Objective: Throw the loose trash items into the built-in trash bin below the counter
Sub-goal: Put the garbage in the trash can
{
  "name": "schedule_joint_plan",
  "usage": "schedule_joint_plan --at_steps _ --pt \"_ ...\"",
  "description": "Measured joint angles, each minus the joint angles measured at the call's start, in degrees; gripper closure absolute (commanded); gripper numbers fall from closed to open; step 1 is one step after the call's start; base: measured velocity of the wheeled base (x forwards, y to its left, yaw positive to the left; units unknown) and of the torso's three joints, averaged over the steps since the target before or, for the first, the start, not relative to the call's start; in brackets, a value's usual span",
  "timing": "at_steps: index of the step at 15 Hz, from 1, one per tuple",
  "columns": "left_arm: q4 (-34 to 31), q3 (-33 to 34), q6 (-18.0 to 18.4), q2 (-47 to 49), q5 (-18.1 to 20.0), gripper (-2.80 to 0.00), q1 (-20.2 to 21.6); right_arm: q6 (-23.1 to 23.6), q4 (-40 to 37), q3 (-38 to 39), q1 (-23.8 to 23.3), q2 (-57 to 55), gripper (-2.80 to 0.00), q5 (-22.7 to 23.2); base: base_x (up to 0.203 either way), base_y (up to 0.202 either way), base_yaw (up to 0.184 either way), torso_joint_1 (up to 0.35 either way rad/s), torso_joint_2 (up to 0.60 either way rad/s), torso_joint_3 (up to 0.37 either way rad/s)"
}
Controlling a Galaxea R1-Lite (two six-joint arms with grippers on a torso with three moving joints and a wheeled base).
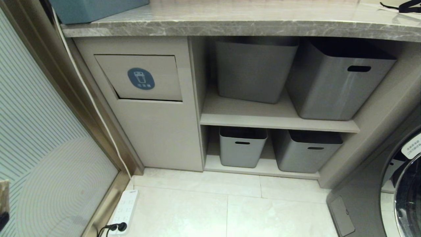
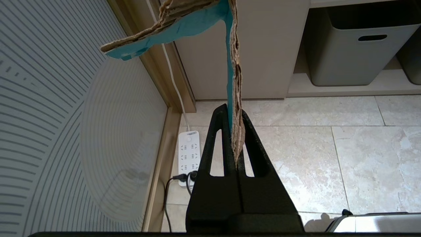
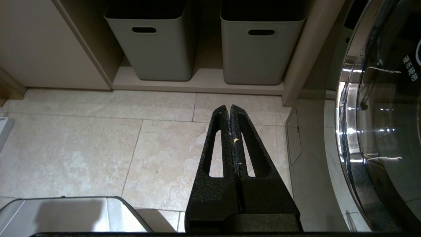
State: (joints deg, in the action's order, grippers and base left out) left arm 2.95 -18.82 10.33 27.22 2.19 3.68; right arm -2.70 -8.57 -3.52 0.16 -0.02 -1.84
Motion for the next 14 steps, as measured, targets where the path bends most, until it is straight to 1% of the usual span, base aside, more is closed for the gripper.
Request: schedule_joint_plan --at_steps 8,10,12,14 --pt "-0.3 0.2 0.0 -0.2 0.2 0.0 0.0 0.0 0.0 0.0 0.0 0.0 0.0 0.0 0.0 0.0 0.0 0.002 0.0 0.201" --pt "-0.4 0.5 -0.2 -0.1 1.9 0.0 0.0 0.0 0.0 0.0 0.0 0.0 0.0 0.0 0.0 0.0 0.0 -0.005 0.0 0.167" --pt "-0.5 0.9 -1.6 0.3 2.3 0.0 0.1 0.0 0.0 0.0 0.0 0.0 0.0 0.0 0.0 0.0 0.0 0.003 0.0 0.065" --pt "-0.5 1.6 -4.2 0.8 3.1 0.0 0.0 0.0 0.0 0.0 0.0 0.0 0.0 0.0 0.0 0.0 0.0 0.001 0.0 0.016"
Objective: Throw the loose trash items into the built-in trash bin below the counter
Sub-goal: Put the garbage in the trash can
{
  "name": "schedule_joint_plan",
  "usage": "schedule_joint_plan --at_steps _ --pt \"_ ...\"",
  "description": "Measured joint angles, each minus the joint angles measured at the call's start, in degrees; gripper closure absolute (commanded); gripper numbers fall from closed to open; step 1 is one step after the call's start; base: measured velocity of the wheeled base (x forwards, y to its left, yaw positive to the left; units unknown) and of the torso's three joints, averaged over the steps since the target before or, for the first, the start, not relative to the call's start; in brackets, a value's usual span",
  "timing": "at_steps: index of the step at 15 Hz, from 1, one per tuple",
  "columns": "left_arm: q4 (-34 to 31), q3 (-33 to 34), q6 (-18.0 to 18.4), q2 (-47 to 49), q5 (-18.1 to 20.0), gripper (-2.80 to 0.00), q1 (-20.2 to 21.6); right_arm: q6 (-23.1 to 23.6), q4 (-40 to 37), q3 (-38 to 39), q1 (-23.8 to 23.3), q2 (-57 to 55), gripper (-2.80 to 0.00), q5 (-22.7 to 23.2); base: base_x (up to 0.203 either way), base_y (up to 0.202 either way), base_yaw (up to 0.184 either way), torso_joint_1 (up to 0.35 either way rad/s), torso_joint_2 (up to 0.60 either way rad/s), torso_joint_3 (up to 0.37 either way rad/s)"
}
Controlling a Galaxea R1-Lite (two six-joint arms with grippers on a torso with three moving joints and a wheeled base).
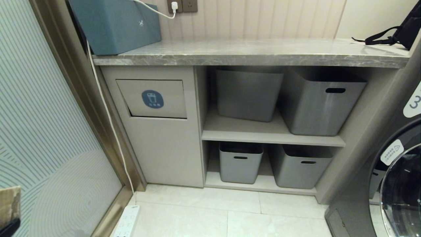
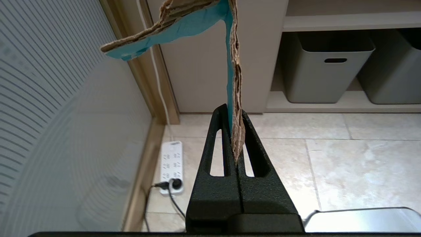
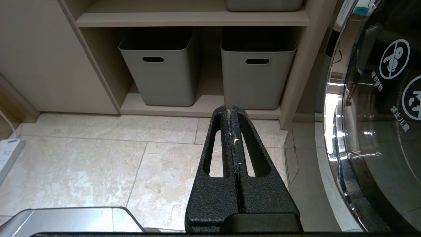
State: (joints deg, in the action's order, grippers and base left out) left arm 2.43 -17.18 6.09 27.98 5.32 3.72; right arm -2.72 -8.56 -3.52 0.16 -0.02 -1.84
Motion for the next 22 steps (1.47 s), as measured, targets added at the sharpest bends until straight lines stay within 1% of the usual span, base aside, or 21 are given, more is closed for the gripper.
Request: schedule_joint_plan --at_steps 1,3,5,7,9,12,15,17,19,22 --pt "0.0 0.6 -1.7 0.0 0.0 0.0 0.0 0.0 0.0 0.0 0.0 0.0 0.0 0.0 0.0 0.0 0.0 0.0 0.0 0.0" --pt "0.5 1.2 -5.3 0.1 -1.2 0.0 0.0 0.0 0.0 0.0 0.0 0.0 0.0 0.0 0.0 0.0 0.0 0.0 0.0 0.0" --pt "0.8 2.1 -7.9 0.2 -1.5 0.0 -0.1 0.0 0.0 0.0 0.0 0.0 0.0 0.0 0.0 0.0 0.0 0.0 0.0 0.0" --pt "1.3 3.7 -10.3 0.3 -2.6 0.0 -0.4 0.0 0.0 0.0 0.0 0.0 0.0 0.0 0.0 0.0 0.0 0.0 0.0 0.0" --pt "1.4 5.7 -10.5 0.4 -3.0 0.0 -0.6 0.0 0.0 0.0 0.0 0.0 0.0 0.0 0.0 0.0 0.0 0.0 0.0 0.0" --pt "1.6 7.4 -9.6 0.5 -5.4 0.0 -1.0 0.0 0.0 0.0 0.0 0.0 0.0 0.0 0.0 0.0 0.0 0.0 0.0 0.0" --pt "4.3 9.0 -9.6 0.5 -5.5 0.0 -1.1 0.0 0.0 0.0 0.0 0.0 0.0 0.0 0.0 0.0 0.0 0.0 0.0 0.0" --pt "6.5 10.6 -8.3 0.5 -5.7 0.0 -1.1 0.0 0.0 0.0 0.0 0.0 0.0 0.0 0.0 0.0 0.0 0.0 0.0 0.0" --pt "6.9 11.4 -7.4 0.5 -5.9 0.0 -1.1 0.0 0.0 0.0 0.0 0.0 0.0 0.0 0.0 0.0 0.0 0.0 0.0 0.0" --pt "6.9 11.8 -7.3 0.5 -5.9 0.0 -1.1 0.0 0.0 0.0 0.0 0.0 0.0 0.0 0.06 0.0 -0.002 0.002 0.0 0.005"
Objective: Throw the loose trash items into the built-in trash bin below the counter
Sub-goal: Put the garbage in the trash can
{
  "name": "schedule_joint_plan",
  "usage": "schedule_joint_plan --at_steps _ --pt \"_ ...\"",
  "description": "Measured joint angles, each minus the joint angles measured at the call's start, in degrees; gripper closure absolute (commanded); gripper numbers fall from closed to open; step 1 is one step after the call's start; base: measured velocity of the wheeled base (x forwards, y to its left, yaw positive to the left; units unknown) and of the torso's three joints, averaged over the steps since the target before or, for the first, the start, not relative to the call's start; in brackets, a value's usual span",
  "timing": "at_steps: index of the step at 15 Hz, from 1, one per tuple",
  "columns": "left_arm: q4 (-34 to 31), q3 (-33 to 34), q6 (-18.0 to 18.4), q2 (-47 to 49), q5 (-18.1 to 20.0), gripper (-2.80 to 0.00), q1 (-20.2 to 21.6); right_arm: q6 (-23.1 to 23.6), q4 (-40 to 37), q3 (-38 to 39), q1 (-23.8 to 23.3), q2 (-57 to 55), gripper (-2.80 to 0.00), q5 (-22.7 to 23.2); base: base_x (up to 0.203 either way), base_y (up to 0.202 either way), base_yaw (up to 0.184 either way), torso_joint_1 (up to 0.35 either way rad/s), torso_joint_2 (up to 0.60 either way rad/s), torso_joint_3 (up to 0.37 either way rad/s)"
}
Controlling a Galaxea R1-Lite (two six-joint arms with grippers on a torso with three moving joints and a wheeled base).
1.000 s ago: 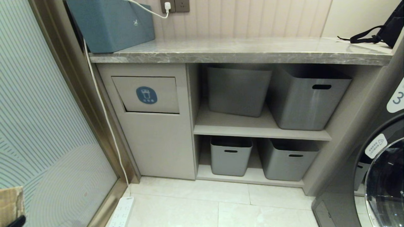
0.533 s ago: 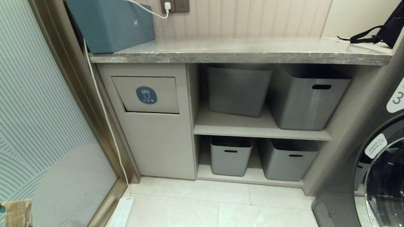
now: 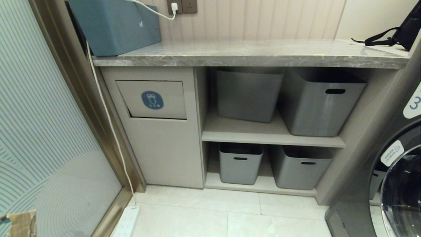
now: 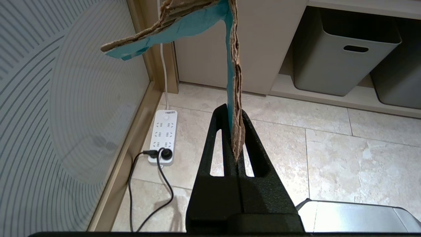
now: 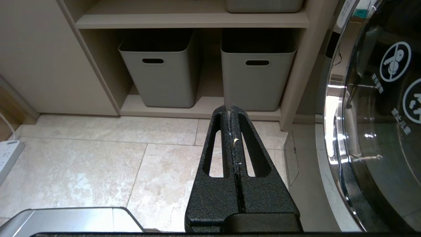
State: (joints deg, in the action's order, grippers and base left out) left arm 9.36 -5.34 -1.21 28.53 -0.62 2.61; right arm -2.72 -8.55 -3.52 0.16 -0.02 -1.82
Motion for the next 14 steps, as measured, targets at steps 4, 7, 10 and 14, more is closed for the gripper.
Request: schedule_joint_plan --at_steps 4,7,10,14 --pt "0.0 0.3 0.5 0.0 0.0 0.0 0.0 0.0 0.0 0.0 0.0 0.0 0.0 0.0 0.192 0.0 -0.001 0.004 0.0 0.003" --pt "0.0 0.6 1.2 0.0 0.0 0.0 -0.1 0.0 0.0 0.0 0.0 0.0 0.0 0.0 0.189 0.0 -0.002 0.0 0.0 0.006" --pt "0.0 0.8 1.2 0.1 0.0 0.0 -0.1 0.0 0.0 0.0 0.0 0.0 0.0 0.0 0.193 0.0 -0.001 0.004 0.0 0.005" --pt "0.1 0.7 1.2 0.1 0.0 0.0 -0.3 0.0 0.0 0.0 0.0 0.0 0.0 0.0 0.192 0.0 -0.001 0.002 0.0 0.0"
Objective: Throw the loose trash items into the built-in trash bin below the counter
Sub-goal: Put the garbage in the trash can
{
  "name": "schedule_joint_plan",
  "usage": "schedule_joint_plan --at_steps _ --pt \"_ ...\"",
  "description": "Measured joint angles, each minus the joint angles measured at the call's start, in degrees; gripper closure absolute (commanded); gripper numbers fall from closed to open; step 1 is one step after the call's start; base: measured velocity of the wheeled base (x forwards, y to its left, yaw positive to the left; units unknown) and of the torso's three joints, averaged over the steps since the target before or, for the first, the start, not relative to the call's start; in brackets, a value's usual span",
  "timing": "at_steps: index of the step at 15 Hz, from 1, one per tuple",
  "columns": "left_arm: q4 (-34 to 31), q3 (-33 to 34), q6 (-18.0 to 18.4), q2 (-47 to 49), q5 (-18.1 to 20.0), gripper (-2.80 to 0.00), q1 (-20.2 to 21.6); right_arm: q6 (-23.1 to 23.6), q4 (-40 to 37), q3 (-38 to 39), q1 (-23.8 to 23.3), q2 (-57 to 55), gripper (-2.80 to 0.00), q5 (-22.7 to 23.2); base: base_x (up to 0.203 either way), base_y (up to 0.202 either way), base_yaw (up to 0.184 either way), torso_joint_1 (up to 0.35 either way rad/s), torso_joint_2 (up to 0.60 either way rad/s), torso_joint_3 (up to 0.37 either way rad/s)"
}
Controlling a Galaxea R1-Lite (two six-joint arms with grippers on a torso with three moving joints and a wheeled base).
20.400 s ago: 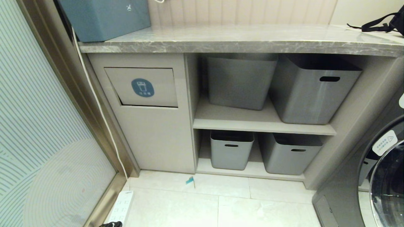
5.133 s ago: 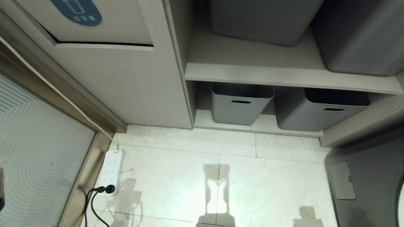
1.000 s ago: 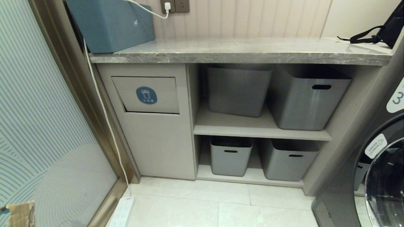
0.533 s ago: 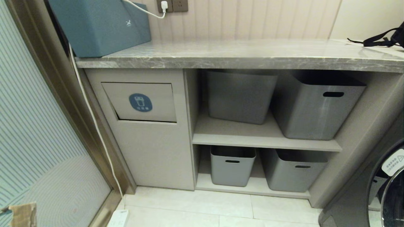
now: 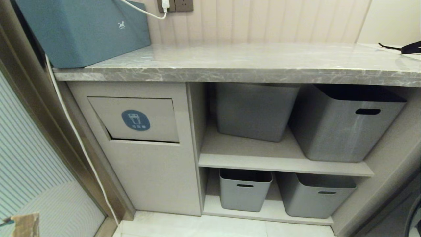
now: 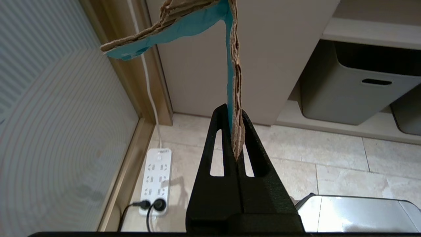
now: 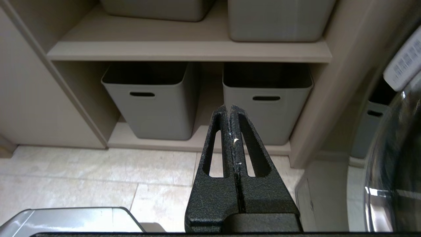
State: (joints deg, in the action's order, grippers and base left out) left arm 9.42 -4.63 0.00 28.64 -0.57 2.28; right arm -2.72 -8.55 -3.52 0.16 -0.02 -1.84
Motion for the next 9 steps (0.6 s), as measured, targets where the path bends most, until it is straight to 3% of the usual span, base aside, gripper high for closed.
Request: schedule_joint_plan --at_steps 3,9 --pt "1.1 -0.1 0.1 0.0 0.1 0.0 0.0 0.0 0.0 0.0 0.0 0.0 0.0 0.0 0.172 0.0 0.002 0.006 0.01 0.003" --pt "8.7 1.9 7.1 0.1 0.1 0.0 0.0 0.0 0.0 0.0 0.0 0.0 0.0 0.0 0.008 0.0 0.0 0.003 0.0 0.0"
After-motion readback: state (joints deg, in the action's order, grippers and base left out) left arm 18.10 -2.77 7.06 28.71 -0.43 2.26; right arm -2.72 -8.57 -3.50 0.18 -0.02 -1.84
